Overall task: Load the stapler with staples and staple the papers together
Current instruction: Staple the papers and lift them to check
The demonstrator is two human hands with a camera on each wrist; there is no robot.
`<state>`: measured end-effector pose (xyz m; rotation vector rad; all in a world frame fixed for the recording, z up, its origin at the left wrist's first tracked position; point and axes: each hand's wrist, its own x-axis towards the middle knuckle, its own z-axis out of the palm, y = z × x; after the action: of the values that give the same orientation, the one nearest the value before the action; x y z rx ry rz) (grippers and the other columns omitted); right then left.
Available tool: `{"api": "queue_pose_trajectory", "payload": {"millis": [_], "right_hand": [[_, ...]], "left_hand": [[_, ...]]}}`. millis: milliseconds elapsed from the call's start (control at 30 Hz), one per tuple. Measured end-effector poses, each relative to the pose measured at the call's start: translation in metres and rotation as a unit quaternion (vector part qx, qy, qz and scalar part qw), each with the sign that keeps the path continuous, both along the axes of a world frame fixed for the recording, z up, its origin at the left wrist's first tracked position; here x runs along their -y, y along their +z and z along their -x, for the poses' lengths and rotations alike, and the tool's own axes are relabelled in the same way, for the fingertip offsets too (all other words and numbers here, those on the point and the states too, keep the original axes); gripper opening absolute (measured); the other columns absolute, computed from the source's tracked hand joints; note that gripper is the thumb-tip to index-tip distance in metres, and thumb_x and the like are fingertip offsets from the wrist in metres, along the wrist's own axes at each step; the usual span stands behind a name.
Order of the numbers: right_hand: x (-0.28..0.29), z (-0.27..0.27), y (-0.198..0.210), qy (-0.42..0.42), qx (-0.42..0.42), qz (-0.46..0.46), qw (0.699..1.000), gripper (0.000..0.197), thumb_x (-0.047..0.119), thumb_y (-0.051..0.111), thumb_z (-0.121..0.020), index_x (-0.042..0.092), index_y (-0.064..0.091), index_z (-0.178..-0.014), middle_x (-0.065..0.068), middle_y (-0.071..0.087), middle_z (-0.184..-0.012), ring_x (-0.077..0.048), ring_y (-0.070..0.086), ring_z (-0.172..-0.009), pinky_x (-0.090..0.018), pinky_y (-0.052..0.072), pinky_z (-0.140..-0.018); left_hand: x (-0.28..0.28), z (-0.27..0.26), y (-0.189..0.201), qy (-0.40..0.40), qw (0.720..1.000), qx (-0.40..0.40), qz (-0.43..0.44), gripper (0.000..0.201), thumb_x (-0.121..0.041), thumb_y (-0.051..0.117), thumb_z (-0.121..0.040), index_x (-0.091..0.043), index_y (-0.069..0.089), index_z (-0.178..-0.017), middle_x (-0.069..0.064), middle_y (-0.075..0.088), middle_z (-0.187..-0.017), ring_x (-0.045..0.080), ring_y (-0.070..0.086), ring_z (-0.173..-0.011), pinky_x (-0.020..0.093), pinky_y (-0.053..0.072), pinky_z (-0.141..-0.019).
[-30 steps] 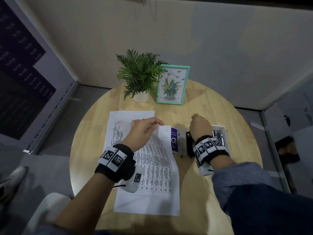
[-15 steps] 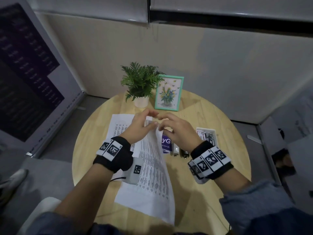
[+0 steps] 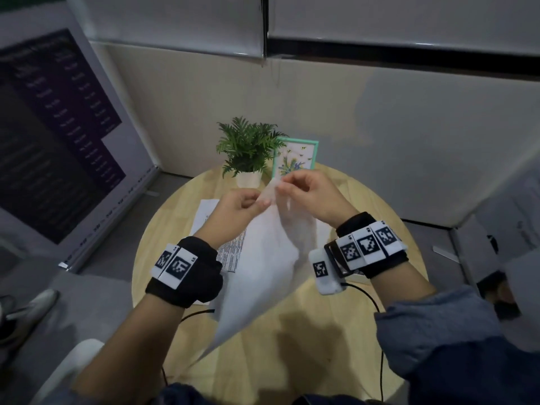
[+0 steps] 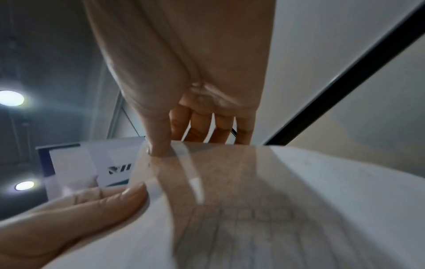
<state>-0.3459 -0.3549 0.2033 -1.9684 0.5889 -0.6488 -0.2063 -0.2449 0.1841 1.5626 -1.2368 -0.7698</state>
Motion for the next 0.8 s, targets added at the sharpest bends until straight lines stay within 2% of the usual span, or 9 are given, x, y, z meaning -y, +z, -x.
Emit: {"api": "queue_pose_trajectory", "payload": {"millis": [67, 100, 200, 267, 433, 567, 667, 733, 800], "right_hand": [[-0.002, 0.0, 0.005, 0.009, 0.027, -0.046, 0.999, 0.015, 0.009, 0.055, -0.092, 0.007, 0.067, -0.084, 0.009, 0.063, -0.068, 0.009, 0.055, -0.06, -0.006, 0.045, -0.064], [-0.002, 0.0, 0.008, 0.011, 0.04, -0.068, 0.997, 0.018, 0.008, 0.054, -0.092, 0.01, 0.067, -0.08, 0.012, 0.064, -0.064, 0.01, 0.056, -0.059, -0.005, 0.045, -0.062], [-0.003, 0.002, 0.014, 0.004, 0.062, -0.123, 0.99, 0.022, 0.01, 0.054, -0.092, 0.017, 0.066, -0.076, 0.016, 0.067, -0.057, 0.008, 0.058, -0.057, -0.006, 0.044, -0.056], [-0.004, 0.005, 0.017, 0.004, 0.055, -0.124, 0.991, 0.025, 0.011, 0.054, -0.093, 0.018, 0.065, -0.071, 0.017, 0.065, -0.053, 0.008, 0.056, -0.052, -0.005, 0.042, -0.052], [-0.005, 0.011, 0.024, 0.02, 0.057, -0.134, 0.989, 0.031, 0.007, 0.052, -0.093, 0.017, 0.061, -0.065, 0.015, 0.059, -0.045, 0.007, 0.049, -0.043, -0.005, 0.037, -0.045], [-0.005, 0.013, 0.027, 0.02, 0.053, -0.143, 0.988, 0.03, 0.006, 0.052, -0.093, 0.016, 0.06, -0.067, 0.015, 0.06, -0.045, 0.006, 0.05, -0.04, -0.004, 0.036, -0.042], [-0.006, 0.015, 0.028, 0.021, 0.059, -0.138, 0.988, 0.027, 0.008, 0.054, -0.093, 0.017, 0.062, -0.069, 0.013, 0.062, -0.051, 0.005, 0.051, -0.044, -0.005, 0.037, -0.044], [-0.006, 0.016, 0.029, 0.031, 0.057, -0.119, 0.991, 0.014, 0.012, 0.061, -0.088, 0.014, 0.066, -0.076, 0.007, 0.064, -0.066, -0.001, 0.055, -0.057, -0.008, 0.042, -0.051], [-0.007, 0.016, 0.029, 0.046, 0.052, -0.096, 0.993, 0.001, 0.011, 0.069, -0.082, 0.01, 0.068, -0.082, -0.001, 0.064, -0.074, -0.009, 0.056, -0.066, -0.014, 0.045, -0.059]], "left_hand": [[-0.002, 0.002, 0.007, -0.003, 1.0, -0.011, 0.003, 0.024, -0.016, 0.053, -0.093, 0.004, 0.063, -0.084, 0.004, 0.042, -0.056, 0.001, 0.031, -0.038, 0.011, 0.023, -0.039], [-0.003, 0.004, 0.01, -0.007, 1.0, -0.028, 0.007, 0.026, -0.015, 0.052, -0.093, 0.009, 0.062, -0.089, 0.006, 0.048, -0.058, -0.001, 0.037, -0.039, 0.01, 0.027, -0.04], [-0.006, 0.01, 0.018, -0.03, 0.995, -0.095, 0.018, 0.019, -0.011, 0.05, -0.094, -0.001, 0.066, -0.096, -0.007, 0.068, -0.066, -0.001, 0.059, -0.055, 0.01, 0.042, -0.051], [-0.005, 0.012, 0.017, -0.037, 0.994, -0.093, 0.032, 0.016, -0.012, 0.052, -0.093, -0.01, 0.067, -0.092, -0.007, 0.069, -0.07, 0.005, 0.06, -0.064, 0.014, 0.044, -0.058], [-0.002, 0.011, 0.013, -0.041, 0.993, -0.091, 0.068, 0.012, -0.01, 0.058, -0.088, -0.016, 0.068, -0.093, -0.007, 0.073, -0.08, 0.011, 0.064, -0.077, 0.023, 0.05, -0.075], [0.0, 0.011, 0.012, -0.043, 0.993, -0.078, 0.081, 0.013, -0.013, 0.06, -0.087, -0.022, 0.069, -0.091, -0.01, 0.073, -0.08, 0.009, 0.064, -0.077, 0.027, 0.047, -0.078], [0.002, 0.012, 0.01, -0.042, 0.992, -0.091, 0.082, 0.013, -0.017, 0.061, -0.085, -0.026, 0.07, -0.089, -0.008, 0.073, -0.081, 0.012, 0.063, -0.079, 0.032, 0.047, -0.081], [0.004, 0.012, 0.01, -0.039, 0.991, -0.091, 0.084, 0.013, -0.017, 0.061, -0.085, -0.026, 0.07, -0.088, -0.009, 0.073, -0.081, 0.01, 0.063, -0.08, 0.03, 0.047, -0.083], [0.005, 0.012, 0.01, -0.042, 0.991, -0.088, 0.086, 0.015, -0.015, 0.06, -0.087, -0.027, 0.069, -0.087, -0.011, 0.073, -0.079, 0.006, 0.063, -0.079, 0.024, 0.047, -0.081]]}}
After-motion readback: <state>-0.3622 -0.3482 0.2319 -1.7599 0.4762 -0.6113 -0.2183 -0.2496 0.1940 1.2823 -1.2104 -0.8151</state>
